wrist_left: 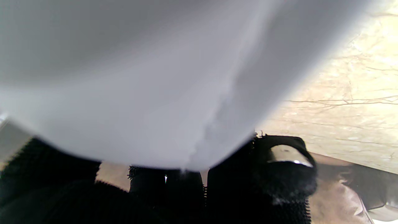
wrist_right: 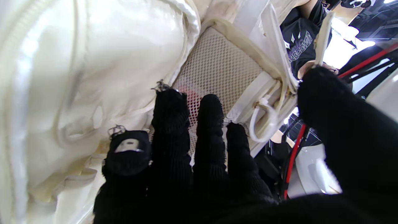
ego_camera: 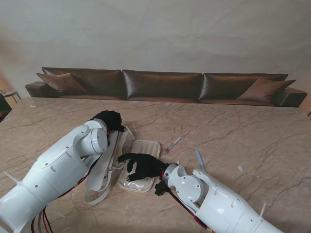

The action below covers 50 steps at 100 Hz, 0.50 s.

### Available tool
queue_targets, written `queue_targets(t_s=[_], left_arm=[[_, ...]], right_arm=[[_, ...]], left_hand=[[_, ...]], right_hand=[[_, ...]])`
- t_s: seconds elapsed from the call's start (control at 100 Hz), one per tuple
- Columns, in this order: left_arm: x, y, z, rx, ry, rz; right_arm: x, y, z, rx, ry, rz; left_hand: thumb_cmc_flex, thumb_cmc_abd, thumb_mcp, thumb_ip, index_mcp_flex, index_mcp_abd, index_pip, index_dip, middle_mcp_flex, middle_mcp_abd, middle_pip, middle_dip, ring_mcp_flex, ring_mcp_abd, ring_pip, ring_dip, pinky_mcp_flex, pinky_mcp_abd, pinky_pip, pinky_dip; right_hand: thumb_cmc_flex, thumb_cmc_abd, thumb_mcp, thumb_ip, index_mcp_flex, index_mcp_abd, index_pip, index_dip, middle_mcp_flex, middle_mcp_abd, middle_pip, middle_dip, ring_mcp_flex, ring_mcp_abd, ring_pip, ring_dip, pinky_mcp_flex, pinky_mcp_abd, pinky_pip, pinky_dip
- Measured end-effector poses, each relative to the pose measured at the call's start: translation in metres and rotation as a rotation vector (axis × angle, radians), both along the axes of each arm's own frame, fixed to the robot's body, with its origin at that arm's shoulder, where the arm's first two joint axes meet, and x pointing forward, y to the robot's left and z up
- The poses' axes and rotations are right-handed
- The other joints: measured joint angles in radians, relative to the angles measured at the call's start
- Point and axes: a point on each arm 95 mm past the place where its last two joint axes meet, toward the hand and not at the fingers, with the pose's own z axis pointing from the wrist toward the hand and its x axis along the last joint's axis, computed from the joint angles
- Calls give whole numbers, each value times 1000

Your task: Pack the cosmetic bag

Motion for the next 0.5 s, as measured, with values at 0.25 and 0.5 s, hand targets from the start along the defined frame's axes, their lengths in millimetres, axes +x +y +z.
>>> queue_targets(t_s=[0.25, 0.5], left_arm=[[-3, 0, 1, -11, -11, -15], [-8, 1, 2, -27, -21, -42]], right_arm=[[2, -6, 2, 16, -18, -32], [6, -12, 5, -8, -20, -64]], left_hand=[[0, 0, 1, 0, -1, 0, 0, -14, 0, 1, 0, 0, 0, 1, 0, 10, 0, 1, 0, 0], [32, 45, 25, 6, -103, 2, -74, -264, -54, 60, 13, -23, -139, 72, -134, 11, -159, 88, -107, -37]], right_hand=[[0, 15, -45, 0, -67, -85, 65, -64, -1, -19, -28, -14, -72, 1, -135, -63, -58, 17, -77, 1], [-3, 64, -58, 6, -15, -60, 90, -86, -13, 0, -150, -100, -119, 4, -379, -244, -117, 24, -237, -62]])
